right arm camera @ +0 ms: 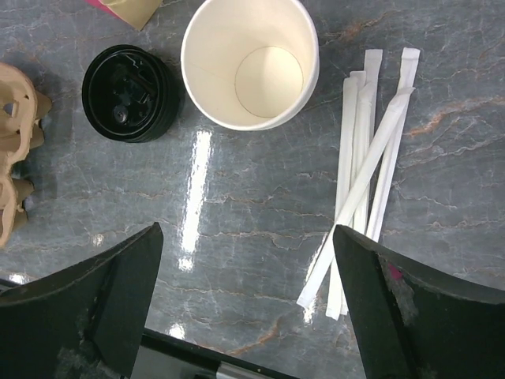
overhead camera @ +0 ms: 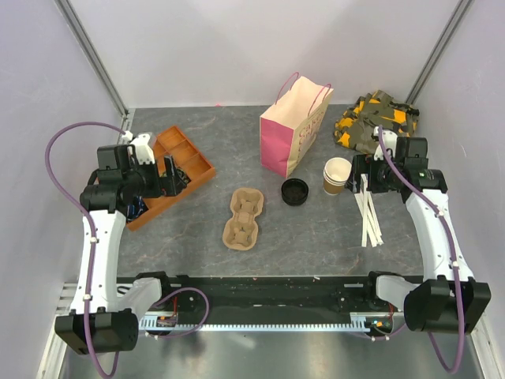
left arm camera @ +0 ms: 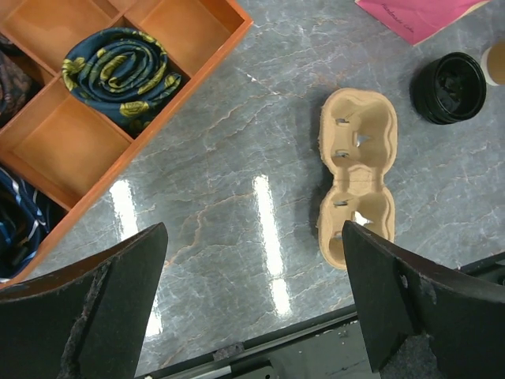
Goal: Pack the takeout coffee
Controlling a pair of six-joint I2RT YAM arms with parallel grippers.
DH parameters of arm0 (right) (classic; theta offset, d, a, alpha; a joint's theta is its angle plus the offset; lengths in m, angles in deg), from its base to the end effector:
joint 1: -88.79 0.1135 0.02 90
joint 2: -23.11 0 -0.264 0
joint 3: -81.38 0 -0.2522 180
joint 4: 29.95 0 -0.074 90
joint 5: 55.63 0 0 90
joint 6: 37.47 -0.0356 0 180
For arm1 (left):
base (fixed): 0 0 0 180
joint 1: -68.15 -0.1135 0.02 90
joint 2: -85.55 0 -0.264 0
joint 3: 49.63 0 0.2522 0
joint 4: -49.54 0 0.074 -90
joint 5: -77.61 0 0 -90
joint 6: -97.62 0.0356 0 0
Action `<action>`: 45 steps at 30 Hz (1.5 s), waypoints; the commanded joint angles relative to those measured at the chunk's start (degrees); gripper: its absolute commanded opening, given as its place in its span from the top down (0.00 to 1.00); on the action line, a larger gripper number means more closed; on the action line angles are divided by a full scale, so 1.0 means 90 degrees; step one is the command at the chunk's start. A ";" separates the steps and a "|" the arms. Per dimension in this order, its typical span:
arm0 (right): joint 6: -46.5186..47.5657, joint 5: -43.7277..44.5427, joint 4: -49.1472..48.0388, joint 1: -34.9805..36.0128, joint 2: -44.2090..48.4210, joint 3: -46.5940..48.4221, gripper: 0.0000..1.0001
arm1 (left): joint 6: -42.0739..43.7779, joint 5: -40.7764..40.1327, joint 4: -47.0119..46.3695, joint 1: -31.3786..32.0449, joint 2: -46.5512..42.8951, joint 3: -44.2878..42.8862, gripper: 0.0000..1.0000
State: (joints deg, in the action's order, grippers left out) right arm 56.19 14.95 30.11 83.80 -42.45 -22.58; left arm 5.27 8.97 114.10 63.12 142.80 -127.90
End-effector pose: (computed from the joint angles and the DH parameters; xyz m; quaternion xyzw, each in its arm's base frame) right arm 0.2287 -0.0081 0.3178 -0.0475 0.9256 0.1321 0.3515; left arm 0.1907 0.0038 0.3522 0.0148 0.9058 -0.1612 0.3915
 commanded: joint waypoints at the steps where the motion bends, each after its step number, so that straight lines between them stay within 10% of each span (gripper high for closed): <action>1: -0.0134 0.0000 0.0020 -0.0021 -0.0293 0.0266 0.02 | 0.0251 0.0418 -0.0050 -0.0007 0.0064 0.0000 0.00; 16: 0.0541 0.0205 0.0646 -0.0021 -0.2412 0.1947 0.03 | 0.0524 0.0331 0.0009 0.0003 0.0426 -0.0098 0.00; 33: 0.0238 0.0244 0.0402 -0.0021 -0.3477 0.2318 0.50 | 0.0486 0.0292 -0.0137 -0.0007 0.0455 0.0058 0.00; 45: 0.0062 -0.0078 0.0480 -0.0021 -0.3692 0.2660 0.57 | 0.0486 0.0341 -0.0215 -0.0007 0.0445 0.0195 0.00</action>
State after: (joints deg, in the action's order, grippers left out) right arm 57.78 15.89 34.51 83.75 -74.73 -1.82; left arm 8.00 10.63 113.93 63.12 147.74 -126.64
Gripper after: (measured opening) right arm 0.436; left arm 0.995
